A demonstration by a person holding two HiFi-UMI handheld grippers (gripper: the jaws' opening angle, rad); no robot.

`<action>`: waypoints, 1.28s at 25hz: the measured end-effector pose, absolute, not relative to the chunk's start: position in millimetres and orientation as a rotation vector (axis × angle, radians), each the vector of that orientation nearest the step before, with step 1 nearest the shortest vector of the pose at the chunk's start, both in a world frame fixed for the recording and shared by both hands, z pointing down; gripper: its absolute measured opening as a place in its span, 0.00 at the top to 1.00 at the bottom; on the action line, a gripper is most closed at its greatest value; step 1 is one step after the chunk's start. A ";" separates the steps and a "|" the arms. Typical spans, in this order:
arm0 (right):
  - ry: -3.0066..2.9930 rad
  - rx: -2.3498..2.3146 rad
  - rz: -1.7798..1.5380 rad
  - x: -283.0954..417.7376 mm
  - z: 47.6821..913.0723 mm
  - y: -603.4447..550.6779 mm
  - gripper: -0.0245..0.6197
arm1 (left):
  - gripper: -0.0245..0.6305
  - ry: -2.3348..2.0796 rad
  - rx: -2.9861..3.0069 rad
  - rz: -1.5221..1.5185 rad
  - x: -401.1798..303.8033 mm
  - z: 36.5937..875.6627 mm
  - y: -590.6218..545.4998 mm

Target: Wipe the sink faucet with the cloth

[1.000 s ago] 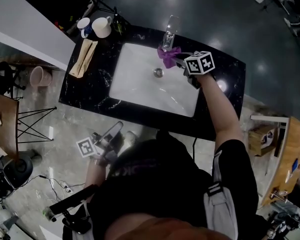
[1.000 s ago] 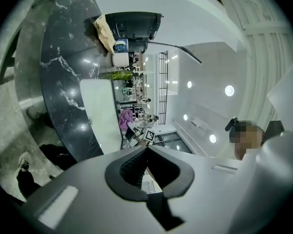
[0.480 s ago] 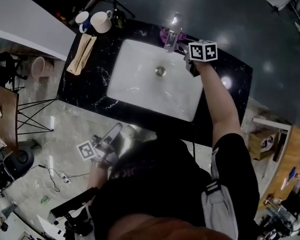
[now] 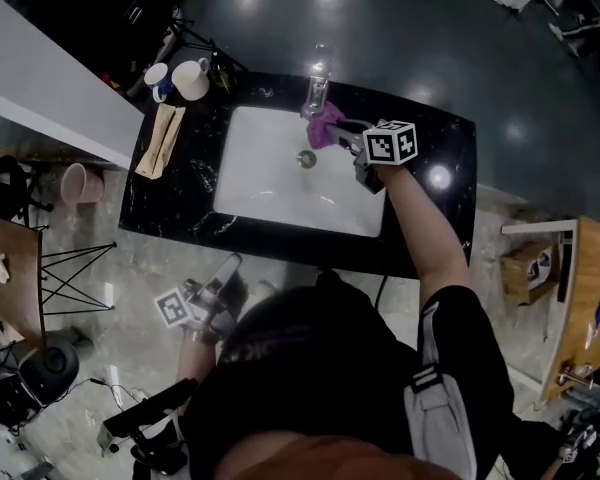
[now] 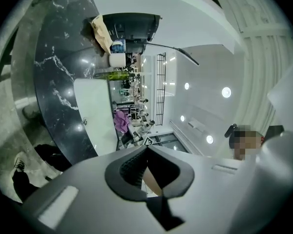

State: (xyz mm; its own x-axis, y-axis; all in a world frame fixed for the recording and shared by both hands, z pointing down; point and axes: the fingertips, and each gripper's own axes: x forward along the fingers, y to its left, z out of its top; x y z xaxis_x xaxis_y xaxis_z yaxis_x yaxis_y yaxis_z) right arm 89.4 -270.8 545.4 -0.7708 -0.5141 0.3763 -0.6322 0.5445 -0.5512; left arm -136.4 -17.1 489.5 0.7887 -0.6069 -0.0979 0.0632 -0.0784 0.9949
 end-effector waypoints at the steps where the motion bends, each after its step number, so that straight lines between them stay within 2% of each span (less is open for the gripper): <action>1: -2.612 0.999 1.051 90.3 540.0 -257.3 0.86 | 0.96 -0.432 1.573 -0.577 -138.8 487.7 -15.8; 10: -2.527 1.331 1.138 129.9 508.7 -97.7 0.86 | 0.96 -0.190 1.620 -0.398 -136.8 496.0 14.0; 17: -2.174 1.673 1.101 220.5 535.6 16.1 0.86 | 0.96 -0.028 1.618 -0.260 -118.8 505.0 45.2; 24: -1.836 1.803 1.041 300.9 565.1 56.0 0.86 | 0.96 -0.098 1.626 -0.232 -130.6 508.6 71.0; 32: -1.806 1.716 1.080 317.5 603.7 59.4 0.85 | 0.96 -0.197 1.640 -0.276 -76.8 501.1 128.6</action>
State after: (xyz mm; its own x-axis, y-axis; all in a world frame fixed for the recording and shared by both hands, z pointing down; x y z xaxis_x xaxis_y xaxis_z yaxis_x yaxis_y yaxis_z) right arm 317.5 59.4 603.7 -0.1474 -0.6383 0.7555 -0.9675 -0.0655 -0.2441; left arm -76.8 128.6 501.1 0.9546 -0.2914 -0.0613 0.0370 -0.0881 0.9954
